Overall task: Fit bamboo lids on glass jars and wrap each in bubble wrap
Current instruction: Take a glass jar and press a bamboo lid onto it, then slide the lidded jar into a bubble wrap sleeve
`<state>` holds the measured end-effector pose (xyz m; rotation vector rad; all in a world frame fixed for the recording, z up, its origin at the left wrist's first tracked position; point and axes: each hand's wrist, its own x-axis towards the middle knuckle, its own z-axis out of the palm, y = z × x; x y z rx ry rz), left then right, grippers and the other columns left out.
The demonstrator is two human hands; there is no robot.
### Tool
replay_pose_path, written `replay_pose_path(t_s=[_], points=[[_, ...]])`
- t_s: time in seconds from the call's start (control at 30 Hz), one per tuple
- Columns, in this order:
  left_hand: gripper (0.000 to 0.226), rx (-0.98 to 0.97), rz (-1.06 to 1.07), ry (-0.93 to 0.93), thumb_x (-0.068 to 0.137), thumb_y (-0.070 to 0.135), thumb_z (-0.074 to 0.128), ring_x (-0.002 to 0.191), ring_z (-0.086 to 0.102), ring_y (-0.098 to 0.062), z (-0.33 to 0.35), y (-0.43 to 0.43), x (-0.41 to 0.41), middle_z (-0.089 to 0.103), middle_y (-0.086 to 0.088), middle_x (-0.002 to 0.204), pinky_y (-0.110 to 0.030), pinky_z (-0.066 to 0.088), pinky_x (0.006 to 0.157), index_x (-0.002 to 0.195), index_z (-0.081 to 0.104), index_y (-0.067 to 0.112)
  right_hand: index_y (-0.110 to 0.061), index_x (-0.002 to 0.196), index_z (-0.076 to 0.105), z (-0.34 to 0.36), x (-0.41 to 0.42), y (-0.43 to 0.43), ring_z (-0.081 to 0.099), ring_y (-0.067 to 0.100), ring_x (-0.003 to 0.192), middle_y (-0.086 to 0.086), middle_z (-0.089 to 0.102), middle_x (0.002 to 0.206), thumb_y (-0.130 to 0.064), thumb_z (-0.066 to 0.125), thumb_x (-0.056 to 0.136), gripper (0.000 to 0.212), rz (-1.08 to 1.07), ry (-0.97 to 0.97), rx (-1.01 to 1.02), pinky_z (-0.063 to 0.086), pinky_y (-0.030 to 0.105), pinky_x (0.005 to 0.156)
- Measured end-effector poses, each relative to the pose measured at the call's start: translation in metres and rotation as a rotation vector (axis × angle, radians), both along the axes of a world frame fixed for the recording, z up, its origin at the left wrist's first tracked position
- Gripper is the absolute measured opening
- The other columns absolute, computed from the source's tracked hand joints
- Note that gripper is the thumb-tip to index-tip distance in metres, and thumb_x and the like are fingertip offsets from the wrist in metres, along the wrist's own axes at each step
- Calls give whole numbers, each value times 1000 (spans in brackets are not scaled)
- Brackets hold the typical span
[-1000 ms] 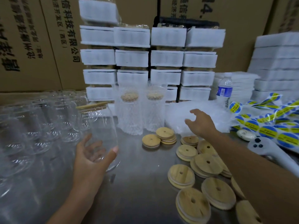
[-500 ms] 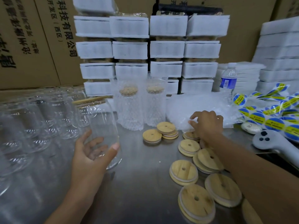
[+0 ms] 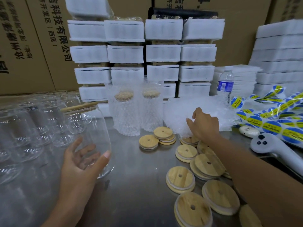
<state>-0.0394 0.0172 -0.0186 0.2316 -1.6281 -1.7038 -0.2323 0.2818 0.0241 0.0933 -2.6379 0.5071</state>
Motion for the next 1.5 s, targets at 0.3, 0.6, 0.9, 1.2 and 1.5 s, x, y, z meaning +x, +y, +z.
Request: replay_pose_path(t_s=[0.3, 0.6, 0.9, 1.2, 1.5], points=[[70, -5, 19, 5, 68, 13, 74, 96, 63, -10, -1, 2, -7, 62, 6, 109, -24, 57, 75, 129, 42, 29, -22, 105, 64, 7, -18, -6, 59, 28, 98, 5, 68, 100, -31, 44, 99, 23, -122, 57, -98, 30, 36, 90], [72, -11, 50, -29, 73, 13, 74, 88, 63, 1, 1, 2, -9, 61, 9, 108, -27, 57, 73, 135, 41, 27, -19, 75, 59, 74, 23, -21, 56, 18, 95, 4, 61, 91, -35, 52, 94, 26, 66, 510, -733, 40, 33, 88], [82, 61, 50, 40, 62, 30, 76, 91, 65, -9, 9, -2, -3, 62, 0, 114, -34, 52, 74, 136, 41, 22, -11, 76, 57, 55, 127, -67, 49, 10, 76, -3, 53, 77, -29, 54, 90, 23, 737, 614, -537, 39, 24, 74], [88, 27, 64, 39, 63, 35, 78, 100, 63, -10, 16, -7, 3, 58, -1, 122, -42, 54, 86, 139, 36, 23, -22, 76, 57, -26, 164, -84, 52, 13, 83, -6, 59, 86, -47, 58, 89, 28, 834, -27, -43, 39, 31, 77], [92, -193, -77, 78, 53, 31, 93, 99, 61, -6, 23, 19, 11, 57, 7, 114, -30, 52, 86, 128, 39, 36, -47, 118, 43, -24, 162, -81, 54, -7, 103, -20, 58, 107, -77, 52, 70, 57, 833, -193, -597, 40, 9, 83]])
